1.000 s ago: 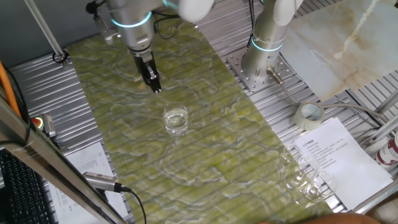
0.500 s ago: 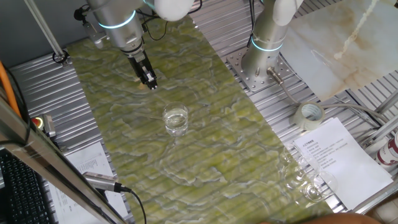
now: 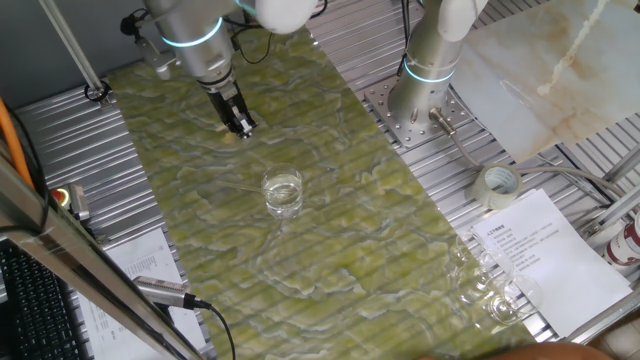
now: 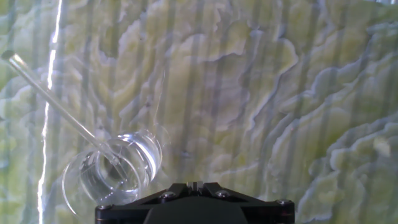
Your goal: Stir the beaker with a glass rod
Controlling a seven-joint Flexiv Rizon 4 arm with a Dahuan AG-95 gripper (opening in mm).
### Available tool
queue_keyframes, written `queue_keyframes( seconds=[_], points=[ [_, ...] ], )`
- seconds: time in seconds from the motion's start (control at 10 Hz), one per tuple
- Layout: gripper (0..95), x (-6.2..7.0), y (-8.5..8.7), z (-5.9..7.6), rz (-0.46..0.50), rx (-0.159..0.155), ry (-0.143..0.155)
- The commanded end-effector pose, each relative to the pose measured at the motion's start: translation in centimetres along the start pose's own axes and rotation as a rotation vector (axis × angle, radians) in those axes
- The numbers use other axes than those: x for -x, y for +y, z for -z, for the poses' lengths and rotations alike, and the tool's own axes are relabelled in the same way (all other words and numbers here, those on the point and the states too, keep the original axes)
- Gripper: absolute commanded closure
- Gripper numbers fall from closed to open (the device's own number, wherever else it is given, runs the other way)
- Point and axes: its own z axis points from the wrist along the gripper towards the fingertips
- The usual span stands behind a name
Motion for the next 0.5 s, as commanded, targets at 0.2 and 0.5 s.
queue_keyframes(
  seconds=[0.2, 0.5],
  points=[
    [95.0, -0.19, 0.0, -0.02, 0.002, -0.003, -0.023],
    [95.0, -0.28, 0.09, 0.11, 0.01, -0.003, -0.024]
  ],
)
